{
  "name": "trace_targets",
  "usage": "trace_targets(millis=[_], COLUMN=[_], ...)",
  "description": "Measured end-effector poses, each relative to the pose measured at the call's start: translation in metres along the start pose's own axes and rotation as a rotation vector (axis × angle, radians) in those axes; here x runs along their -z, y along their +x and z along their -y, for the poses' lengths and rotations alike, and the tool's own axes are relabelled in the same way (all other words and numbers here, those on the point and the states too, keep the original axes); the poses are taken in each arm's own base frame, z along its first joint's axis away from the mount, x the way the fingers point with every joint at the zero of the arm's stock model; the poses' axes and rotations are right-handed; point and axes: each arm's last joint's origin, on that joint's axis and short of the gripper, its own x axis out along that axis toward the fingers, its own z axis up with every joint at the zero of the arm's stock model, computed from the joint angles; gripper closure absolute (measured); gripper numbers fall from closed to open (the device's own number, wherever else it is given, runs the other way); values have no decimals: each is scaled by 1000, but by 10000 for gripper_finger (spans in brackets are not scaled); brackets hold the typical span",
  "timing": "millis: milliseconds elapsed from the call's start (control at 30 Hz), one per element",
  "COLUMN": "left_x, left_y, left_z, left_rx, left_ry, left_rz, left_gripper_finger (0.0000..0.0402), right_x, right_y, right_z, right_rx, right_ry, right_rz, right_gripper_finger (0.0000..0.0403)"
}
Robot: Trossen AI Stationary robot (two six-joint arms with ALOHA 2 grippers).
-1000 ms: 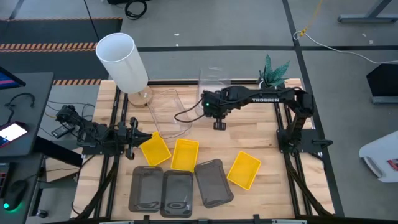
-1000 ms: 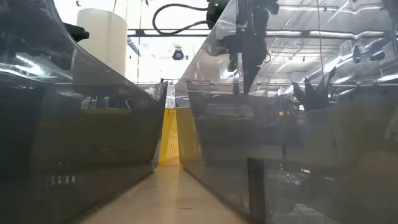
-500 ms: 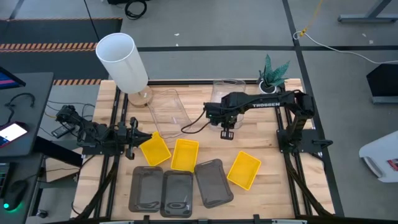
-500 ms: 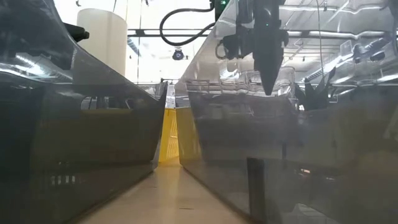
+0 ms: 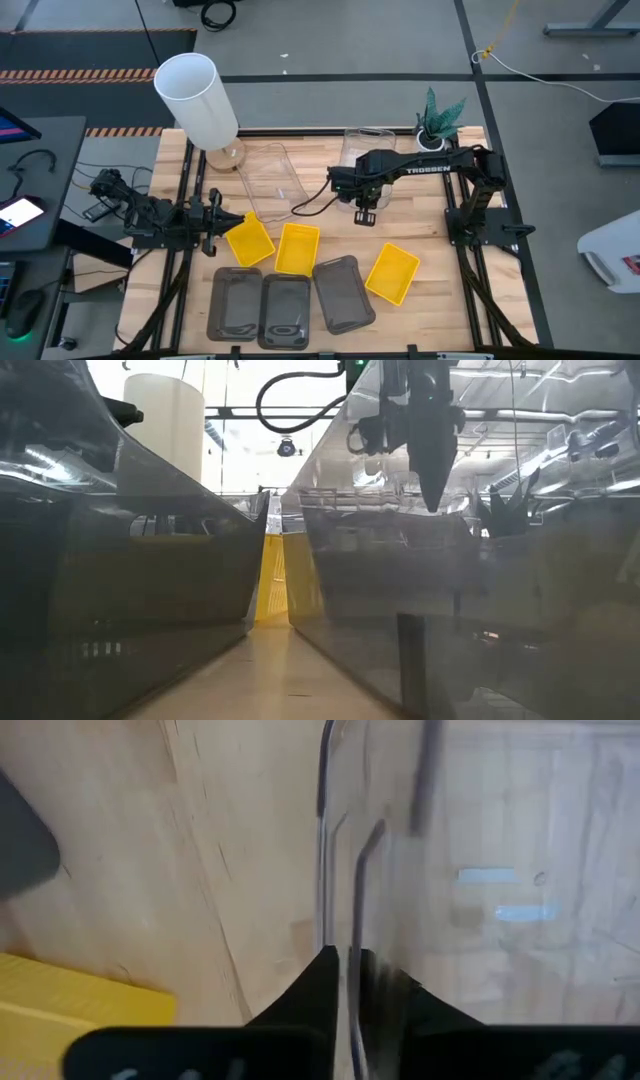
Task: Stack baskets by color
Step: Stack the bottom transparent bin on top of the top transparent bin, then stack the transparent bin on top of the transparent bin
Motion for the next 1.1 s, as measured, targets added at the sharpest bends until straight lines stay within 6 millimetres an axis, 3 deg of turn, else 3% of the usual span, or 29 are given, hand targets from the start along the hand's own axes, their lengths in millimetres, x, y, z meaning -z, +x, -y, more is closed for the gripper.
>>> trace_targets(millis=[333, 633, 800, 1100], left_x=[0, 0, 0, 0], left_y=[0, 0, 0, 0], left_z=[0, 0, 0, 0], left_rx=[0, 0, 0, 0], left_ry=[0, 0, 0, 0], left_rz=[0, 0, 0, 0], left_gripper_finger=[373, 365, 369, 374], right_x=[1, 1, 9, 40], right_y=[0, 7, 7, 5], right_z=[-1, -12, -9, -7], right_rx=[-1, -10, 4, 78], right_ry=[37, -11, -1, 14], right_rz=[-7, 83, 223, 580], right_gripper_finger=[267, 233, 228, 229])
